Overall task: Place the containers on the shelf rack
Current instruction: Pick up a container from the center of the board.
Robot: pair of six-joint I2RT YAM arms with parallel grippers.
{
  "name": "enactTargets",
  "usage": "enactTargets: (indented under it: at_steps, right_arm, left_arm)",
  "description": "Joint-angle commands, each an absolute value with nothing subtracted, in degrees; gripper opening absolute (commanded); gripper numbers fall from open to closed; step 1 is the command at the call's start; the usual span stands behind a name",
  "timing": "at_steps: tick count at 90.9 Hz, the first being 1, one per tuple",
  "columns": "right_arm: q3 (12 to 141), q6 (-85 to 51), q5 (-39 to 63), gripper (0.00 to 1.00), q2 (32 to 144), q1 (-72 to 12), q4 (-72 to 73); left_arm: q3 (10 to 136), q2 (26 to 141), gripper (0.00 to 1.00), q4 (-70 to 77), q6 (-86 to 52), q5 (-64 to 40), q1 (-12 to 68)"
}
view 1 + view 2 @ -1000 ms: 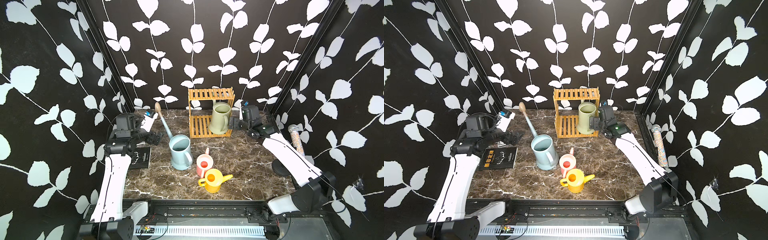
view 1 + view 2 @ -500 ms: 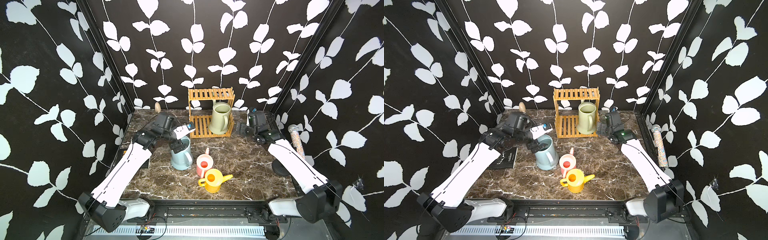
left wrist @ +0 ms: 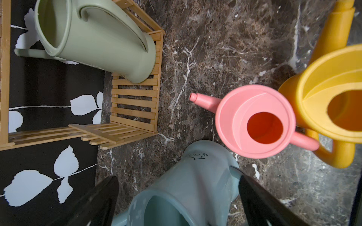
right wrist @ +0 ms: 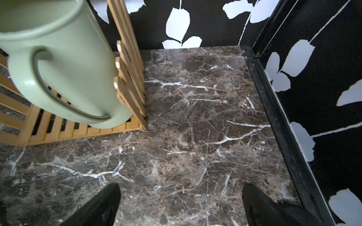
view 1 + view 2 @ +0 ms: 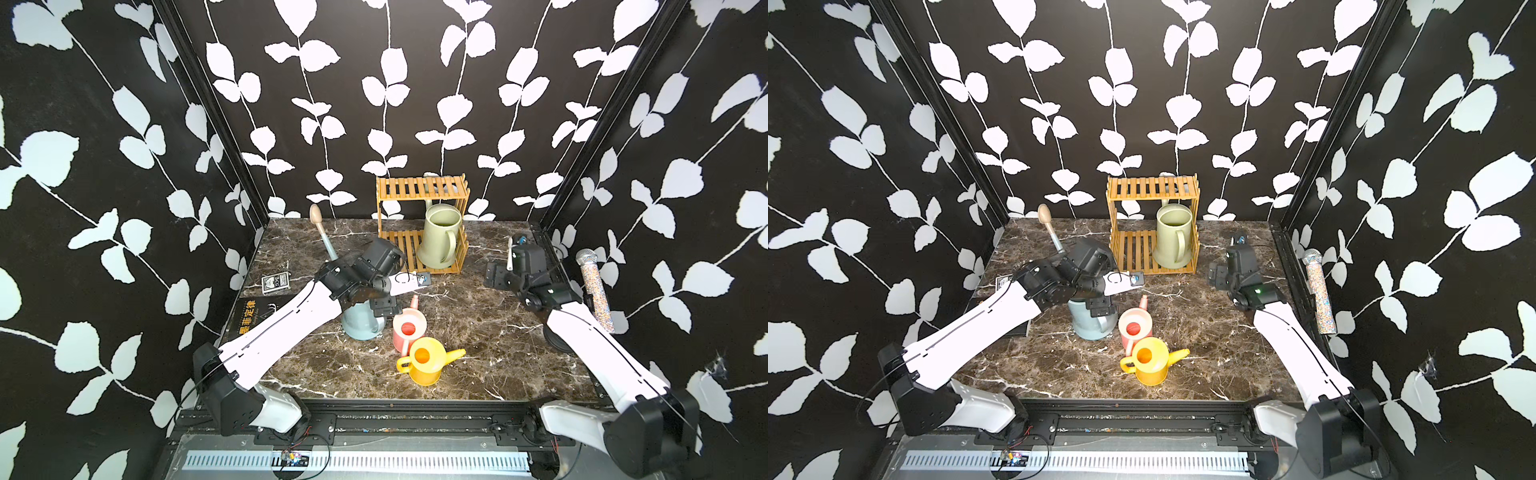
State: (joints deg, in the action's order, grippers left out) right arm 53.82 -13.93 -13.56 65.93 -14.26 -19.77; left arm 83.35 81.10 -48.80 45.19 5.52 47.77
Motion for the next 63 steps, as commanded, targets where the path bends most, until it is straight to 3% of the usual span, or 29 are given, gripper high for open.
enactTargets:
  at_steps: [1,35,63]
  right_arm:
    - [50.6,-9.0,-15.3,0.99,62.3,-13.2,-13.0]
    - [40.4,-1.9,-13.5,0.99,58.7,-12.6,-3.8]
    - [39.4,-2.5,-12.9,0.99,60.1,-12.5,-2.5]
  left_arm:
    - [82.4,80.2,0.99,-49.3,49.5,7.9,48.3]
    - [76.8,77.2,0.98,-53.4,55.8,12.3,48.5]
    - [72.7,74.1,0.98,-56.5,57.2,18.1,48.5]
